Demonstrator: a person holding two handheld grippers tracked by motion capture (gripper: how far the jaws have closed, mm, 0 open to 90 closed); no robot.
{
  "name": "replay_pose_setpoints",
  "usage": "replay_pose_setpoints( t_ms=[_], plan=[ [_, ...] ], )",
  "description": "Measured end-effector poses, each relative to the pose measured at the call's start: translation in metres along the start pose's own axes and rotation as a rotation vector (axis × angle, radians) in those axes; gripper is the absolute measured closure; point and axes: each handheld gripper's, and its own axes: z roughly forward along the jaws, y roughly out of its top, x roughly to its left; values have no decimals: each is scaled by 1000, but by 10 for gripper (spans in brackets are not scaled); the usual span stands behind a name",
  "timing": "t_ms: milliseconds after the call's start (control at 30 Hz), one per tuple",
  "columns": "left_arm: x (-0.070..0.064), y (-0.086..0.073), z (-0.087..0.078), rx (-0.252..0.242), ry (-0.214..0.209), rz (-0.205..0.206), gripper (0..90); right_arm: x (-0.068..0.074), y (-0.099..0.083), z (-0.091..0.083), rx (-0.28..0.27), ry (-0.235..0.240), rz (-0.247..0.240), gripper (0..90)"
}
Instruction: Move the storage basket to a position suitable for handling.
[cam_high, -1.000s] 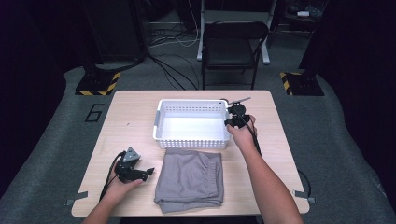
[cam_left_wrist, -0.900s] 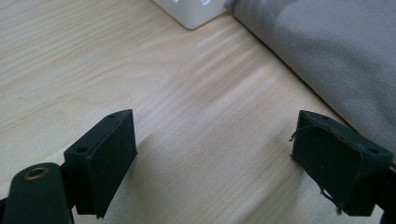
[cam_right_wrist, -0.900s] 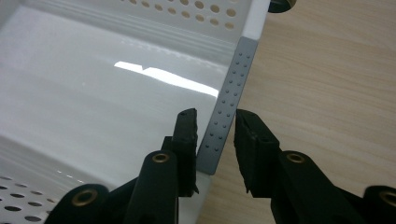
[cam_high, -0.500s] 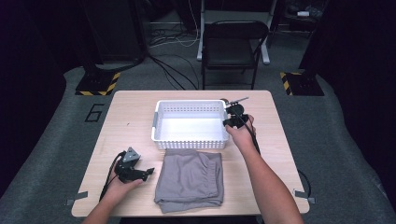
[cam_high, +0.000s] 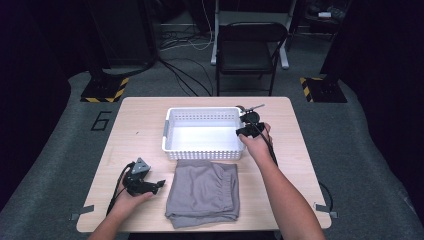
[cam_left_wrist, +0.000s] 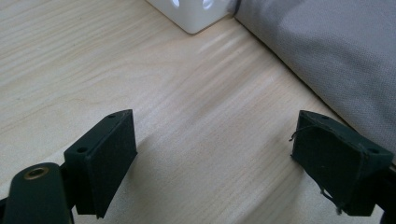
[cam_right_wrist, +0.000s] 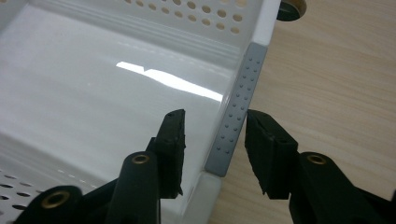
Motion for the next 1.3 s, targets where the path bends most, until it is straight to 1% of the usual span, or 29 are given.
replay_pose_setpoints(
  t_ms=[33, 100, 133, 167, 200, 267, 300, 333, 367, 433, 467, 500, 567, 633, 700, 767, 800, 833, 867, 933, 1000, 1033, 1067, 1133, 1167, 1200, 1233, 1267, 1300],
  plan=[
    [0, 0, 0, 0, 0, 0, 131, -1, 0, -1, -8, -1, -12, 531],
    [0, 0, 0, 2, 1, 5, 131, -1, 0, -4, -15, 1, -14, 503],
    [0, 0, 0, 0, -1, 5, 132, 0, 0, -6, -13, -2, -3, 494],
    [1, 0, -1, 7, -3, 14, 131, -1, -1, -8, -17, -5, -14, 486],
    [0, 0, -1, 6, -3, 14, 131, -1, -1, -11, -17, 0, -16, 477],
    [0, 0, 0, 1, -2, 8, 131, -1, -2, -17, -32, 2, -29, 469],
    [0, 0, -1, 7, -3, 14, 131, -1, -3, -18, -40, 1, -40, 468],
    [0, 0, 0, -1, -1, 4, 131, 0, -3, -21, -46, 5, -44, 467],
    [0, 0, 0, -1, -1, 4, 131, -1, -3, -25, -55, 9, -51, 462],
    [0, 0, 0, -1, 1, 4, 131, -1, -3, -29, -65, 18, -53, 461],
    [0, 0, 0, 5, 3, 12, 131, 0, -3, -32, -68, 23, -53, 462],
    [-1, 0, 0, -1, 1, 2, 131, 0, -3, -34, -74, 23, -55, 461],
    [-1, 0, 0, -3, 3, 0, 131, 0, -4, -41, -88, 32, -53, 459],
    [-1, 0, 0, -2, 4, 1, 132, 0, -5, -47, -94, 33, -63, 455],
    [-1, 0, 0, -2, 2, -1, 132, 0, -6, -53, -112, 35, -69, 449],
    [-1, 0, 0, -2, 8, -6, 133, 0, -8, -62, -129, 45, -62, 440],
    [-2, -1, 0, -8, 16, -9, 133, 0, -9, -65, -140, 49, -65, 434],
    [-2, -1, 0, -6, 13, -10, 133, 0, -10, -69, -152, 55, -75, 431],
    [-2, 0, 0, -4, 12, -11, 133, 1, -11, -73, -160, 59, -70, 432],
    [-2, -1, 0, -6, 16, -12, 133, 1, -13, -80, -189, 66, -76, 432],
    [-2, 0, 0, -4, 13, -12, 133, 1, -18, -87, -210, 72, -95, 433],
    [-2, 0, 0, -3, 12, -10, 133, 1, -20, -89, -217, 77, -92, 433],
    [-2, 0, 0, -4, 13, -12, 133, 1, -23, -92, -217, 85, -95, 432],
    [-2, 0, 0, -2, 13, -9, 133, 1, -28, -95, -218, 91, -122, 426],
    [-2, 0, 0, -3, 13, -9, 133, 2, -30, -95, -212, 92, -119, 424],
    [-2, 0, 0, -2, 13, -10, 133, 1, -34, -96, -210, 96, -129, 422],
    [-2, 0, 0, -2, 13, -10, 133, 2, -36, -96, -211, 101, -120, 420],
    [-2, 0, 0, -3, 13, -11, 133, 0, -39, -97, -208, 104, -137, 419],
    [-2, 0, 0, -3, 14, -11, 133, 0, -41, -97, -207, 107, -130, 417]
  ],
)
